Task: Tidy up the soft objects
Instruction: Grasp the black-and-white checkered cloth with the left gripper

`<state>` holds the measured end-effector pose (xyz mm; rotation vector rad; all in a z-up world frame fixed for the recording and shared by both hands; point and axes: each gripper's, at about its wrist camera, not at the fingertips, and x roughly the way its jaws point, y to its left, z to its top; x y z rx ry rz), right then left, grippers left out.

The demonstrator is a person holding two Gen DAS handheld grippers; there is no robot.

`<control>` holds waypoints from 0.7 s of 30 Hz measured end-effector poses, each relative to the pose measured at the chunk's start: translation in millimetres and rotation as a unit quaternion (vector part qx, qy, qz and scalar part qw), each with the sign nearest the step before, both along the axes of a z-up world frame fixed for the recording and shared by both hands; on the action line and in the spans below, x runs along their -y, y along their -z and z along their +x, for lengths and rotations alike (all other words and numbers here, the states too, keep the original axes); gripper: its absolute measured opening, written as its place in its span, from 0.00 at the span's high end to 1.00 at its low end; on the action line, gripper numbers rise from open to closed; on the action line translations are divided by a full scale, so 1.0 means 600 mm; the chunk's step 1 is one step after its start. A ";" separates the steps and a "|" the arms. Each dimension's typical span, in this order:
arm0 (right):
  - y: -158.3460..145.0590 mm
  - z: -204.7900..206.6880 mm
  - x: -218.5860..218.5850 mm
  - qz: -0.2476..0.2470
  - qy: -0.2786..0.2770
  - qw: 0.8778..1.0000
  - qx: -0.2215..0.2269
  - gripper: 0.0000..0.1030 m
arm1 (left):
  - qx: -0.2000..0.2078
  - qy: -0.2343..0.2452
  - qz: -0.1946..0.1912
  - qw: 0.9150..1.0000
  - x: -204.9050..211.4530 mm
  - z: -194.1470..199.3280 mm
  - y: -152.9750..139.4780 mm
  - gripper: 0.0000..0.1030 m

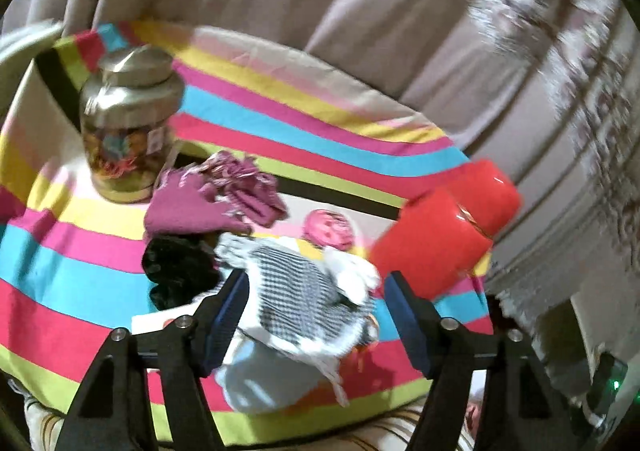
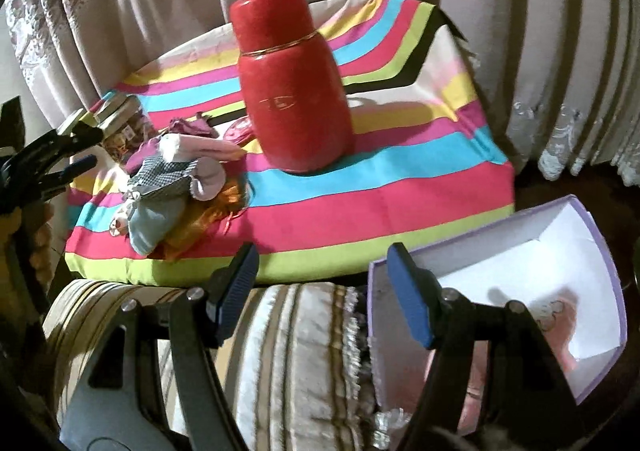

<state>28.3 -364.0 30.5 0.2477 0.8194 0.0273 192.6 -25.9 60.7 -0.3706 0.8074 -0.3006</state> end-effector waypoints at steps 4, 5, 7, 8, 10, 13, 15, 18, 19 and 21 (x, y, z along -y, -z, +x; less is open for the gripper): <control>-0.007 0.025 -0.016 0.007 -0.008 1.000 0.004 0.32 | -0.029 -0.024 -0.019 0.999 -0.024 0.037 0.042 0.42; -0.008 0.033 -0.022 0.009 -0.012 1.000 0.006 0.32 | -0.033 -0.027 -0.018 0.999 -0.025 0.043 0.051 0.42; -0.009 0.049 -0.034 0.011 -0.017 1.000 0.007 0.32 | -0.043 -0.021 -0.017 0.999 -0.020 0.049 0.067 0.43; -0.008 0.059 -0.042 0.015 -0.022 1.000 0.006 0.32 | -0.045 -0.016 -0.017 0.999 -0.016 0.049 0.071 0.43; -0.006 0.075 -0.057 0.019 -0.033 0.999 0.004 0.32 | -0.050 -0.001 -0.008 0.999 -0.002 0.052 0.080 0.43; 0.000 0.100 -0.081 0.022 -0.050 0.998 -0.002 0.32 | -0.063 0.008 0.015 0.998 0.014 0.059 0.097 0.43; 0.004 0.115 -0.094 0.024 -0.060 0.998 -0.007 0.32 | -0.071 0.013 0.028 0.997 0.022 0.062 0.107 0.43; 0.005 0.137 -0.111 0.026 -0.068 0.997 -0.009 0.32 | -0.060 0.031 0.040 0.997 0.034 0.056 0.108 0.43; 0.005 0.147 -0.116 0.027 -0.069 0.997 -0.010 0.32 | -0.050 0.038 0.050 0.997 0.041 0.052 0.105 0.43; 0.004 0.158 -0.122 0.034 -0.071 0.997 -0.010 0.32 | -0.035 0.051 0.058 0.996 0.050 0.046 0.099 0.52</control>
